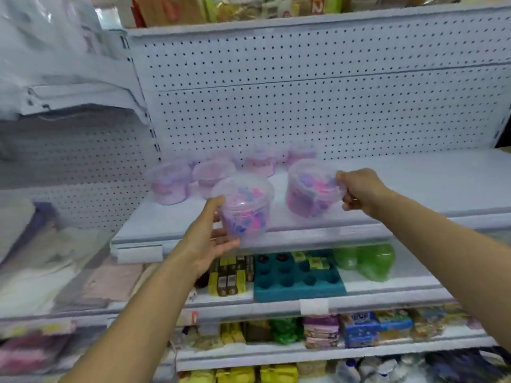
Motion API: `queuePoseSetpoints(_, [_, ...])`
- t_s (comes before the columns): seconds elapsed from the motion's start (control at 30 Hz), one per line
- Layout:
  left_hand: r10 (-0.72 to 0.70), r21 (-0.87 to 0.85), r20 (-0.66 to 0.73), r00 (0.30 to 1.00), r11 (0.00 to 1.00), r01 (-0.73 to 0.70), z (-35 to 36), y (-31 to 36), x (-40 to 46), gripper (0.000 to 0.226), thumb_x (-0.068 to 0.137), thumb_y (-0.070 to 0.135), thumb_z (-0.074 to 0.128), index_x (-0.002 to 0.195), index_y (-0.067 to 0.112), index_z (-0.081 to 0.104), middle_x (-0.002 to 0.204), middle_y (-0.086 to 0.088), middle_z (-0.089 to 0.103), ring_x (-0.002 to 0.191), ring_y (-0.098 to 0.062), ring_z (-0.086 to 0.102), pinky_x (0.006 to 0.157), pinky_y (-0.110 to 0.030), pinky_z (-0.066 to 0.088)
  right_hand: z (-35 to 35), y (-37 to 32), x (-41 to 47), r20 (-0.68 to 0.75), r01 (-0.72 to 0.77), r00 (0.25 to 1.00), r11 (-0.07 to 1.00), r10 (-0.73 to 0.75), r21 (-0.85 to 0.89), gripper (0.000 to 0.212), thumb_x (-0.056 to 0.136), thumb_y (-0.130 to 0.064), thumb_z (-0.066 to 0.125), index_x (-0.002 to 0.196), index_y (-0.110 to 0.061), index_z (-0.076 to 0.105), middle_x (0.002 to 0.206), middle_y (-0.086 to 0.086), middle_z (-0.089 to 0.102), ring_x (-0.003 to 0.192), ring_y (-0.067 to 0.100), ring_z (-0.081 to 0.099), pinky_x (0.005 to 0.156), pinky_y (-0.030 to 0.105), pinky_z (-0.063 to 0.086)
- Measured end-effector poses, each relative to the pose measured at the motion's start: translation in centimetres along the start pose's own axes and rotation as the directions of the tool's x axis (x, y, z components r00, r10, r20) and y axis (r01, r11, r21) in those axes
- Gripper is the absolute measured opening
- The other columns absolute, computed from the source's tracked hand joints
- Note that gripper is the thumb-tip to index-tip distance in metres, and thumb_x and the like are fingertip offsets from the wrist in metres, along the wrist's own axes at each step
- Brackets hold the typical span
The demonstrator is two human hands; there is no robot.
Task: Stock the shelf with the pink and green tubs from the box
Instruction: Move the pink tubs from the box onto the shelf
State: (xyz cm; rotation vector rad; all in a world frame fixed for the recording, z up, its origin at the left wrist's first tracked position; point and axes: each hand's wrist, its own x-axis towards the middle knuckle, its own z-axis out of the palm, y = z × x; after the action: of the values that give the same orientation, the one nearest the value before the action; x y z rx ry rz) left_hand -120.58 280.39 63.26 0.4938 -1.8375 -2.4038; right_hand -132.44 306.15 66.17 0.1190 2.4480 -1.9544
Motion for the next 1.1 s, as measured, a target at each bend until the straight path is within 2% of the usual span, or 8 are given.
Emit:
queuePoseSetpoints(0.2, [0.036, -0.005, -0.063, 0.997, 0.999, -0.036, -4.5, 2.6, 3.5, 0.025, 0.09, 0.044, 0.056, 0.096, 0.02, 0.054, 0.103, -0.01, 0.05, 0.092, -0.027, 0.057, 0.09, -0.047, 0.053, 7.0, -1.9, 4.8, 0.105, 0.026, 0.995, 0.978, -0.004, -0.209, 0.014, 0.09, -0.01, 0.051, 0.084, 0.0, 0.06, 0.063, 0.008, 0.039, 0.048, 0.018, 0.029, 0.044, 0.025, 0.03])
queuePoseSetpoints(0.37, [0.036, -0.033, -0.053, 0.998, 0.999, -0.038, -6.4, 3.5, 5.8, 0.029, 0.088, 0.045, 0.058, 0.099, 0.018, 0.054, 0.101, -0.012, 0.05, 0.091, -0.029, 0.058, 0.092, -0.048, 0.052, 9.4, -2.5, 6.6, 0.132, 0.22, 0.975, 0.879, -0.181, -0.424, 0.025, 0.096, -0.023, 0.046, 0.098, -0.008, 0.066, 0.083, 0.01, 0.051, 0.068, 0.025, 0.045, 0.05, 0.027, 0.044])
queuePoseSetpoints(0.5, [0.041, -0.034, -0.028, 0.999, 0.999, -0.042, -7.2, 3.6, 7.0, 0.033, 0.088, 0.045, 0.058, 0.103, 0.015, 0.053, 0.1, -0.012, 0.051, 0.089, -0.028, 0.059, 0.093, -0.048, 0.052, 10.0, -3.8, 3.9, 0.193, 0.366, 0.916, 0.536, -0.352, -0.761, 0.03, 0.089, -0.058, 0.042, 0.094, -0.037, 0.062, 0.102, 0.002, 0.039, 0.098, 0.025, 0.044, 0.081, 0.038, 0.041])
queuePoseSetpoints(0.63, [0.065, -0.04, 0.004, 0.998, 0.997, -0.065, -7.4, 4.6, 8.1, 0.039, 0.088, 0.046, 0.059, 0.109, 0.014, 0.053, 0.103, -0.012, 0.052, 0.089, -0.028, 0.06, 0.085, -0.045, 0.055, 10.8, -4.7, 1.0, 0.323, 0.412, 0.89, 0.266, -0.321, -0.871, 0.056, 0.067, -0.074, 0.06, 0.112, -0.041, 0.064, 0.114, -0.006, 0.046, 0.115, 0.018, 0.041, 0.076, 0.034, 0.037])
queuePoseSetpoints(0.77, [0.08, -0.05, 0.044, 0.996, 0.996, -0.077, -7.4, 5.3, 8.7, 0.043, 0.088, 0.046, 0.059, 0.115, 0.013, 0.052, 0.106, -0.013, 0.053, 0.092, -0.03, 0.06, 0.08, -0.044, 0.056, 11.1, -3.9, 2.8, 0.387, 0.492, 0.862, 0.357, -0.326, -0.794, 0.043, 0.076, -0.054, 0.067, 0.111, -0.028, 0.069, 0.092, -0.01, 0.061, 0.093, 0.02, 0.052, 0.069, 0.032, 0.044])
queuePoseSetpoints(0.93, [0.062, -0.06, 0.071, 0.996, 0.997, -0.058, -7.3, 5.5, 9.3, 0.031, 0.089, 0.044, 0.058, 0.103, 0.017, 0.054, 0.102, -0.011, 0.052, 0.09, -0.029, 0.058, 0.084, -0.047, 0.055, 12.0, -2.4, 6.1, 0.365, 0.509, 0.854, 0.457, -0.369, -0.729, 0.034, 0.086, -0.031, 0.064, 0.114, -0.012, 0.066, 0.125, 0.006, 0.063, 0.115, 0.028, 0.055, 0.094, 0.041, 0.046])
queuePoseSetpoints(1.0, [0.051, -0.067, 0.081, 0.995, 0.997, -0.045, -7.2, 5.5, 9.4, 0.032, 0.088, 0.045, 0.059, 0.102, 0.017, 0.055, 0.102, -0.011, 0.052, 0.092, -0.03, 0.058, 0.085, -0.048, 0.055, 12.2, -2.0, 6.8, 0.35, 0.524, 0.847, 0.512, -0.401, -0.68, 0.035, 0.087, -0.03, 0.064, 0.122, -0.021, 0.064, 0.133, -0.003, 0.059, 0.124, 0.021, 0.05, 0.1, 0.038, 0.042])
queuePoseSetpoints(1.1, [0.036, -0.089, 0.099, 0.994, 0.996, -0.027, -6.8, 5.3, 9.3, 0.036, 0.087, 0.045, 0.06, 0.105, 0.015, 0.054, 0.104, -0.012, 0.052, 0.096, -0.032, 0.059, 0.084, -0.048, 0.055, 12.0, -1.5, 6.9, 0.375, 0.544, 0.832, 0.462, -0.41, -0.701, 0.037, 0.092, -0.031, 0.058, 0.129, -0.026, 0.057, 0.141, -0.007, 0.049, 0.133, 0.02, 0.037, 0.105, 0.039, 0.036])
